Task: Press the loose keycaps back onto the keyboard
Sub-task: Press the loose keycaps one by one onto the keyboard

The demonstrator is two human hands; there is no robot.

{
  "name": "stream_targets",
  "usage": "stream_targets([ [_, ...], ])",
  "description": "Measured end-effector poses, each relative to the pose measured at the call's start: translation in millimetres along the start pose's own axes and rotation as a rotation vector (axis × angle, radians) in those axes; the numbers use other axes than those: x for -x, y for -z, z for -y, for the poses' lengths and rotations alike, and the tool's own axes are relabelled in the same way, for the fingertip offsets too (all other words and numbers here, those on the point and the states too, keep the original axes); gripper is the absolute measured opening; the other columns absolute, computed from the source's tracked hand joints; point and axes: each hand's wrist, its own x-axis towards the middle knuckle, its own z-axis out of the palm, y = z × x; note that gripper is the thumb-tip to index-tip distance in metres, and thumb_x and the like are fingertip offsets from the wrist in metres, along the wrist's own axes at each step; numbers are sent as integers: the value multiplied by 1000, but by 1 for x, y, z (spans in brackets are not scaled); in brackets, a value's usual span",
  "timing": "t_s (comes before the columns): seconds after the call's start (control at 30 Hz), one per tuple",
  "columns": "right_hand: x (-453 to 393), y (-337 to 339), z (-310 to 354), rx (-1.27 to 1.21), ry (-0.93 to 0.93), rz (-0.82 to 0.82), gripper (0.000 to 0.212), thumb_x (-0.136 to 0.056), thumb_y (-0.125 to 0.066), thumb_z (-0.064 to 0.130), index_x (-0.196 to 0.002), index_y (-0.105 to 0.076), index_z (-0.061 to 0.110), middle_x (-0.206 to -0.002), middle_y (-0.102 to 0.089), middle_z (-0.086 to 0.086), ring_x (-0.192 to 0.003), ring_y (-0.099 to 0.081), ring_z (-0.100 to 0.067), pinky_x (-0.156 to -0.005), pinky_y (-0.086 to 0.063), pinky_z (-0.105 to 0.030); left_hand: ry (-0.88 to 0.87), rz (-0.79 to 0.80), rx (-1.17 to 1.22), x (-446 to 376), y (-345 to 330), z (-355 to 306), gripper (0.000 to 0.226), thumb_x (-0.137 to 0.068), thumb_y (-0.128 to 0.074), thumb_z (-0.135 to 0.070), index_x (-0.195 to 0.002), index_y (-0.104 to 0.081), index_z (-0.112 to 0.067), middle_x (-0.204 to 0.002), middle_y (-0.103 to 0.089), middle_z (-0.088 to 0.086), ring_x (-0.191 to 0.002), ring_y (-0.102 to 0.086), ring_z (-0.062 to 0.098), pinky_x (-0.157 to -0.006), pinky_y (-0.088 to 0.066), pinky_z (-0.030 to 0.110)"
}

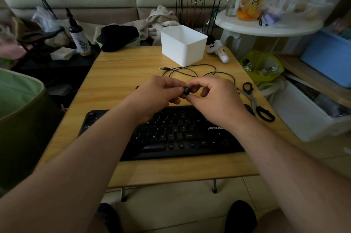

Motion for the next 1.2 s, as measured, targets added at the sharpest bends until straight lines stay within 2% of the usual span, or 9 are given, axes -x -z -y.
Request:
stream_targets([
  [0.17, 2, 1, 3, 17, 38, -10, 21, -80, -86, 34, -98, -76, 38, -87, -67, 20, -74, -57, -6, -63, -44, -19, 11, -2, 12, 5, -1, -3, 19, -102, -63, -14, -105, -77, -26, -95, -80, -2, -76, -65, 5, -70, -48, 26],
  [0.33, 3, 9, 6, 37, 67, -21, 22, -81, -83, 33, -102, -78, 38, -86, -66, 22, -75, -58, -4, -63, -43, -15, 38, 14, 147, 8, -6, -3, 16, -103, -60, -13, -109, -75, -18, -90, -78, -3, -72, -66, 5, -66, -46, 25],
  [0.5, 7, 24, 5, 96, 125, -18, 27, -81, -78, 29, -107, -79, 37, -89, -68, 19, -74, -59, -9, -66, -51, -25, 18, -51, 269, 14, -24, -6, 13, -102, -63, -14, -97, -74, -18, -90, -79, 0, -74, -64, 7, -67, -45, 26],
  [0.67, 6, 51, 2, 191, 186, 12, 21, -85, -74, 38, -104, -81, 34, -92, -71, 18, -80, -59, -2, -72, -54, -35, -20, -64, 292, 21, -45, -12, 9, -101, -65, -15, -98, -74, -18, -92, -79, -1, -75, -64, 7, -64, -49, 21],
  [0.77, 6, 73, 1, 303, 235, 64, 21, -86, -71, 45, -102, -80, 33, -94, -71, 14, -90, -62, -12, -80, -54, -43, -72, -45, 318, 25, -59, -17, 5, -99, -67, -12, -100, -72, -14, -87, -78, -2, -70, -64, 4, -61, -50, 16],
  [0.83, 9, 87, 2, 352, 253, 101, 19, -85, -78, 38, -102, -80, 30, -93, -72, 11, -90, -59, -13, -81, -52, -39, -89, -34, 325, 27, -68, -21, 4, -99, -68, -12, -100, -72, -13, -80, -76, -6, -68, -63, 2, -61, -49, 15],
  [0.9, 14, 99, 2, 353, 249, 137, 22, -82, -82, 33, -103, -80, 26, -92, -71, 11, -84, -58, -9, -75, -49, -32, -94, -37, 311, 27, -77, -24, 3, -98, -71, -14, -100, -72, -14, -77, -75, -7, -67, -63, 1, -62, -49, 16],
  [1.0, 18, 107, -4, 353, 199, 157, 24, -79, -84, 33, -102, -80, 30, -83, -62, 22, -74, -56, -2, -67, -39, -22, -96, -32, 305, 27, -88, -27, 7, -95, -75, -17, -102, -74, -13, -81, -76, -1, -69, -64, 2, -64, -50, 17],
  [1.2, 23, 115, -18, 284, 119, 156, 20, -80, -86, 30, -99, -80, 30, -86, -67, 18, -76, -63, -5, -67, -54, -29, -80, -28, 301, 26, -104, -28, 3, -97, -72, -15, -99, -73, -15, -76, -73, -7, -66, -63, -2, -58, -48, 11],
])
